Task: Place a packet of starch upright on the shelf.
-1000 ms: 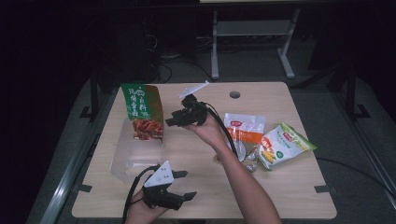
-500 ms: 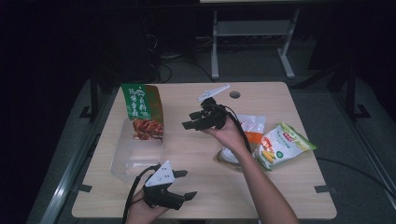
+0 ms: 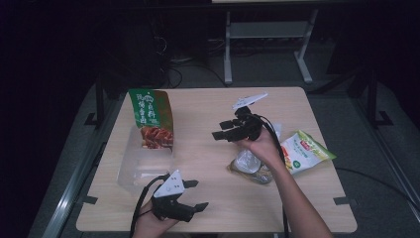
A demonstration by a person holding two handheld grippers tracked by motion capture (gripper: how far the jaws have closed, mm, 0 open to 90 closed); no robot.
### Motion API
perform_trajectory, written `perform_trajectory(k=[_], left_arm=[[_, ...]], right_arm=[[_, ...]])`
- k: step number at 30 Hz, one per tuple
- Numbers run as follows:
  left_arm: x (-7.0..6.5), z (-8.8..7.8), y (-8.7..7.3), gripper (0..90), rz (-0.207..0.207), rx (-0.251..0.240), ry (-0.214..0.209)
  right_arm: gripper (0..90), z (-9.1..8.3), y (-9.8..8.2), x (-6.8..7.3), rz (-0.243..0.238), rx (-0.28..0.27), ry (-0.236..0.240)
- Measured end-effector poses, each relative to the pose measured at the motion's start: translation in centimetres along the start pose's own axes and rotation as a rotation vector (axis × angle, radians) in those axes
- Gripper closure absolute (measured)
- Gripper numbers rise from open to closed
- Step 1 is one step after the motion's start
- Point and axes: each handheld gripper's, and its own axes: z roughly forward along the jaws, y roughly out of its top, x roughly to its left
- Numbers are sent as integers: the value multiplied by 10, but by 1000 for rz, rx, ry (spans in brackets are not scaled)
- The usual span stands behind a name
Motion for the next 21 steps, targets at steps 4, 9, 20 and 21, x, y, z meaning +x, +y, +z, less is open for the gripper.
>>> perform_trajectory(k=[4, 9, 20, 21], left_arm=[[-1, 1, 0, 269, -6, -11, 0], [-2, 2, 0, 269, -6, -10, 3], [-3, 2, 0, 269, 4, -6, 5], [-3, 2, 0, 269, 3, -5, 7]], right_arm=[[389, -14, -10, -6, 18, 6, -23], [389, -30, -21, -12, 38, 1, -56], [386, -58, -50, -26, 104, 22, -104], [386, -58, -50, -26, 104, 22, -104]])
